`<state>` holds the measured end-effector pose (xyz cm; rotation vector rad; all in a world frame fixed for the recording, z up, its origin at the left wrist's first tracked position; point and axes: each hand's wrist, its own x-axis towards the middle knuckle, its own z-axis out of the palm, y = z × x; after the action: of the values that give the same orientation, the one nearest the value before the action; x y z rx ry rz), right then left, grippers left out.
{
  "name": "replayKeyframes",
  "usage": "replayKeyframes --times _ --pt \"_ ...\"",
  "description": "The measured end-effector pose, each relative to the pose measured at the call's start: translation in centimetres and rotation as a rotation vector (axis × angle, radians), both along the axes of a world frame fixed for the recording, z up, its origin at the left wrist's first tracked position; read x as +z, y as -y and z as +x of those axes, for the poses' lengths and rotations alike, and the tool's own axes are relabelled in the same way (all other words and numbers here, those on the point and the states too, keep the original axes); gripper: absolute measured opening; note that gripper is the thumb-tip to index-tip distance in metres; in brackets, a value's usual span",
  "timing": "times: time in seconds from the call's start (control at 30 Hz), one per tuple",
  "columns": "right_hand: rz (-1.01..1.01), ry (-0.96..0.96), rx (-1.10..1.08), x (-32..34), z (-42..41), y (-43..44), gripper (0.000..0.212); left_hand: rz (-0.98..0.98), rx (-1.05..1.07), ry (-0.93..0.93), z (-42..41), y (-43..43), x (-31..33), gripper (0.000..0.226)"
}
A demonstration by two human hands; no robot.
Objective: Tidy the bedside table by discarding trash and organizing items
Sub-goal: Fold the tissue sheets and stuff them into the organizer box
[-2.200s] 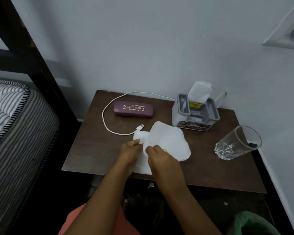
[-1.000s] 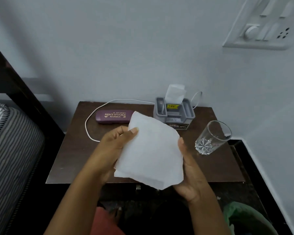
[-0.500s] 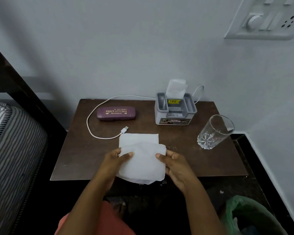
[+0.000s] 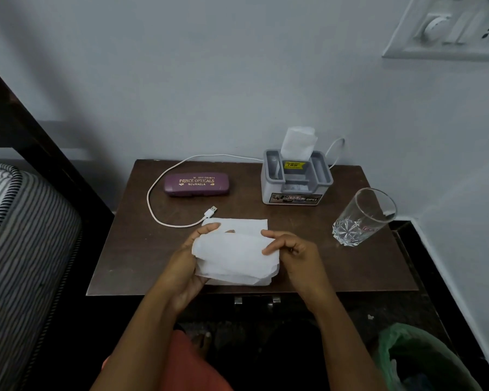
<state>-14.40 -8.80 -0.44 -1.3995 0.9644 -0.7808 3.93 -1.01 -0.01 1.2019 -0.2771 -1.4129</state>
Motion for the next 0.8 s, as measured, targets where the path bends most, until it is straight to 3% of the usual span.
replayKeyframes --times 0.13,0.27,0.37,0.5,0.6,0.73,0.8 --pt "-0.174 -0.041 -0.031 -0.4 0.1 0.1 0.058 0.049 0.069 -0.179 0.5 0.1 0.3 0.038" --pt "-0.259 -0.096 -0.023 0.0 0.3 0.0 0.051 0.070 -0.021 0.027 0.0 0.0 0.4 0.040" --pt "-0.081 0.085 -0.005 0.9 0.2 -0.5 0.043 0.029 0.018 0.133 -0.4 0.1 0.3 0.040" --pt "0.436 0.409 -0.051 2.9 -0.2 -0.7 0.028 -0.076 -0.005 0.118 -0.2 0.1 1.0 0.050" --pt "0.474 0.159 0.029 3.3 0.0 -0.4 0.038 -0.130 -0.043 0.128 -0.4 0.3 1.4 0.052" --pt "0.169 -0.042 0.091 5.4 -0.7 1.1 0.027 -0.202 -0.092 0.235 -0.3 1.1 2.4 0.055" --pt "-0.037 -0.188 0.156 7.6 -1.6 2.7 0.025 -0.260 -0.261 0.450 0.0 2.0 3.8 0.059"
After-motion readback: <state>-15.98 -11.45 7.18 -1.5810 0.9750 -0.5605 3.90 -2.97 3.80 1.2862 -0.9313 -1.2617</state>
